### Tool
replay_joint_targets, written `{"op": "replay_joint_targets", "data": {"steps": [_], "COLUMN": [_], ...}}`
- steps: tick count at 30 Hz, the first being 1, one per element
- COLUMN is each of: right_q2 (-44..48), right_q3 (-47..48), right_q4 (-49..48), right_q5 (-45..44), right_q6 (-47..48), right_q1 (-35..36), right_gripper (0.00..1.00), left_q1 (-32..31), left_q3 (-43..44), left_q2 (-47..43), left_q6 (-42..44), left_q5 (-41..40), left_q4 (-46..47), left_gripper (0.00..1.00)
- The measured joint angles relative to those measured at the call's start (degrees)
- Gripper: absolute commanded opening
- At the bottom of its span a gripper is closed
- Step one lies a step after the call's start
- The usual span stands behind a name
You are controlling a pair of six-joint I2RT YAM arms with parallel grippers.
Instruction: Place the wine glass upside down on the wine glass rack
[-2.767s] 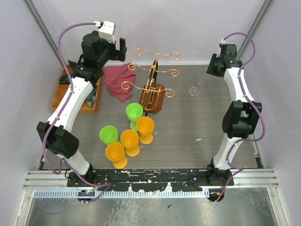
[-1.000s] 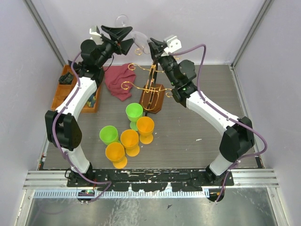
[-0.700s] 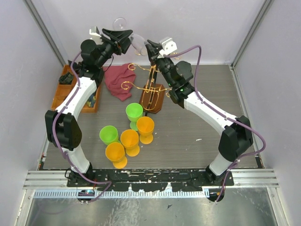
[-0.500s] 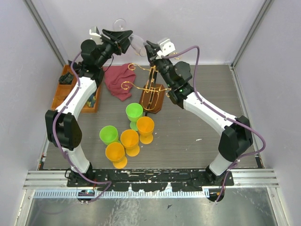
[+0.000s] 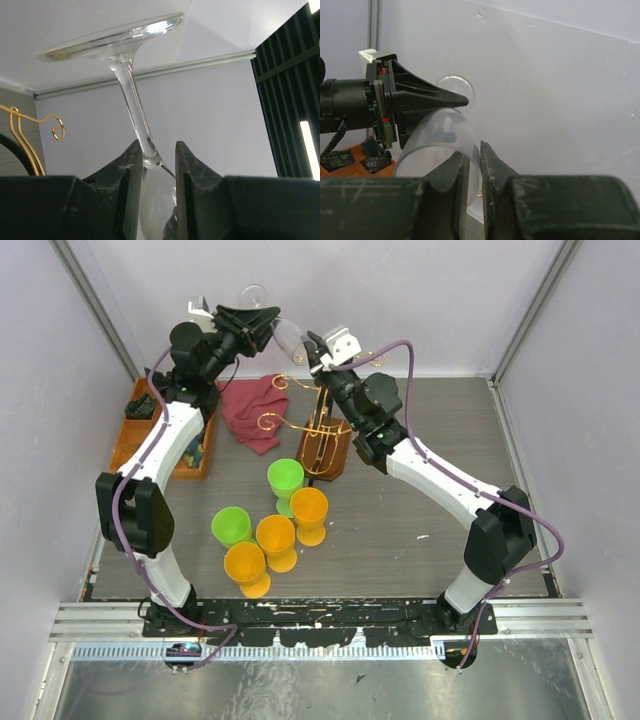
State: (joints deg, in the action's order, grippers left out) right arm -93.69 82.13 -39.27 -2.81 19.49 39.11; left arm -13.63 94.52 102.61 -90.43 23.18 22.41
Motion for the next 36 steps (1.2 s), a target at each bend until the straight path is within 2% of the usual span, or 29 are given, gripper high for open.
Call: {"op": "replay_joint_targets", "data": {"steps": [2,5,10,15,21,24,30,36], "right_q2": [0.0,0.0,0.02,0.85,4.42,6.67,11.52,16.02], "right_q3": [-0.09,-0.17,-0.35,-0.48,-0.81,-1.11,-3.67,-7.19], "right_q4": [0.35,0.37,0.37,2.43,7.78,9.75,11.85,14.08], "right_q5": [-0.35,-1.09,-2.38,-5.57,-12.7,-15.85,-19.67,-20.94], "right_q6": [0.09,0.39,1.16,1.44,1.88,2.82,4.31,5.35], "right_q1": [0.09,0.28,0.44,0.52,0.55,0.5,0.55,0.55], "right_gripper": [0.41,0.65,0.81,0.86,0.87,0.87,0.87,0.89], "left_q1": [0.22,1.42,4.31,6.1,6.58,6.54,6.25,5.55], "left_q3": [0.11,0.72,2.38,7.17,24.24,27.76,23.12,7.5], "left_q2": [0.0,-0.02,-0.02,0.13,3.54,4.61,7.93,10.36], "left_q6": [1.33,4.39,10.01,19.3,43.1,56.13,76.74,89.72], "left_q5": [0.07,-0.52,-1.09,-0.7,0.39,0.02,-2.97,-2.58], "left_q4": [-0.11,-1.33,-4.15,-9.55,-21.24,-25.99,-30.16,-26.34], "left_gripper": [0.15,0.11,0.11,0.11,0.11,0.07,0.0,0.0]}}
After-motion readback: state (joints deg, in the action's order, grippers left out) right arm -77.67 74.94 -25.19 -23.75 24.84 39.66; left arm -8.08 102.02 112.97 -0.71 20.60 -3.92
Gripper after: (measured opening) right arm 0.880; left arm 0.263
